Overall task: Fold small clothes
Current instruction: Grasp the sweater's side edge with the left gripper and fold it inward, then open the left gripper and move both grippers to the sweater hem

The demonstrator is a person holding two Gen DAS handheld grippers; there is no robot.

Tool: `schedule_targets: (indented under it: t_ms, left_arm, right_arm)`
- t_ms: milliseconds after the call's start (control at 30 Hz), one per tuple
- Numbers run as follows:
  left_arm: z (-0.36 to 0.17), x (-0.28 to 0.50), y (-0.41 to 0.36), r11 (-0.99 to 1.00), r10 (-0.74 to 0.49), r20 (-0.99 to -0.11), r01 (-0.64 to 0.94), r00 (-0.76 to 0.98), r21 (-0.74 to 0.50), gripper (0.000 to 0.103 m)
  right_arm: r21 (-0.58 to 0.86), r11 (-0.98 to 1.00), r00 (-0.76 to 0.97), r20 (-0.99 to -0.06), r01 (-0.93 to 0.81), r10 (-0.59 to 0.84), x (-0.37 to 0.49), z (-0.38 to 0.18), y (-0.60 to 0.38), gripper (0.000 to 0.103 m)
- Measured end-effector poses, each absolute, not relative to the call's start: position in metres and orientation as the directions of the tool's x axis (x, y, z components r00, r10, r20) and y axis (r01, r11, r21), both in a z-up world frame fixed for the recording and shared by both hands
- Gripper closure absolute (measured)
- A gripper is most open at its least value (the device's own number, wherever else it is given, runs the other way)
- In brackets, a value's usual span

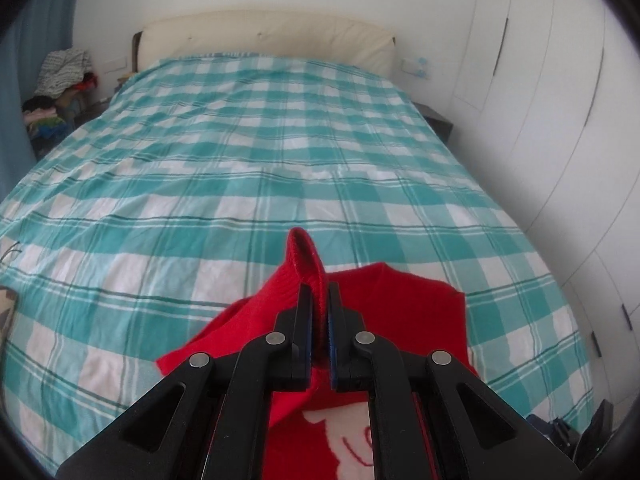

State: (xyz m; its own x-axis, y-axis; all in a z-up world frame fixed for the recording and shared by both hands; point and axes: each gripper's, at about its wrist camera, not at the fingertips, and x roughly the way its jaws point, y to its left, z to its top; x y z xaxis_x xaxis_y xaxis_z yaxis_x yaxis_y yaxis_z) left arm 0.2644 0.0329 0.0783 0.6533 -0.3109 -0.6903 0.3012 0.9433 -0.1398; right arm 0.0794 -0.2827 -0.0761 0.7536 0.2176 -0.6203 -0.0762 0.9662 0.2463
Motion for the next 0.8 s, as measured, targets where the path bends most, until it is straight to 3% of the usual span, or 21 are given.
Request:
schedule_targets:
  t_ms: [67, 133, 167, 200, 267, 500, 667, 800]
  left_arm:
    - [0.055, 0.266, -0.007, 0.922, -0.339, -0.719, 0.365, 0.607, -0.127, 0.097]
    - [0.028, 0.267, -0.036, 0.903, -0.359, -0.751, 0.408, 0.554, -0.13, 0.088]
    - [0.016, 0.266, -0.049, 0.898, -0.363, -0.767, 0.419, 0.528, -0.136, 0.071]
    - [0.004, 0.264, -0.058, 0.896, -0.36, -0.783, 0.421, 0.508, -0.139, 0.045]
    - [-0.012, 0.256, -0.066, 0.901, -0.339, -0.798, 0.415, 0.499, -0.123, 0.028]
    - [-0.03, 0.211, -0.014, 0.93, -0.249, -0.815, 0.363, 0.524, -0.05, 0.024]
    - [-0.038, 0.158, 0.049, 0.949, -0.087, -0.79, 0.293, 0.607, 0.12, 0.021]
    - [-0.048, 0.117, 0.085, 0.97, 0.02, -0.772, 0.174, 0.635, 0.169, 0.017]
  right_arm:
    - [0.245, 0.967, 0.761, -0.613, -0.072, 0.212, 0.078, -0.074, -0.285, 0.045]
    - [0.246, 0.967, 0.767, -0.607, -0.067, 0.208, 0.078, -0.072, -0.288, 0.045]
    - [0.249, 0.966, 0.769, -0.605, -0.063, 0.206, 0.078, -0.071, -0.29, 0.045]
    - [0.253, 0.966, 0.771, -0.603, -0.06, 0.206, 0.078, -0.07, -0.292, 0.045]
    - [0.26, 0.964, 0.774, -0.599, -0.053, 0.204, 0.077, -0.069, -0.295, 0.045]
    - [0.244, 0.969, 0.79, -0.59, -0.025, 0.169, 0.076, -0.062, -0.304, 0.045]
    - [0.122, 0.992, 0.816, -0.572, -0.019, 0.085, 0.069, -0.053, -0.295, 0.04]
    - [0.009, 1.0, 0.827, -0.562, -0.03, 0.03, 0.063, -0.051, -0.28, 0.038]
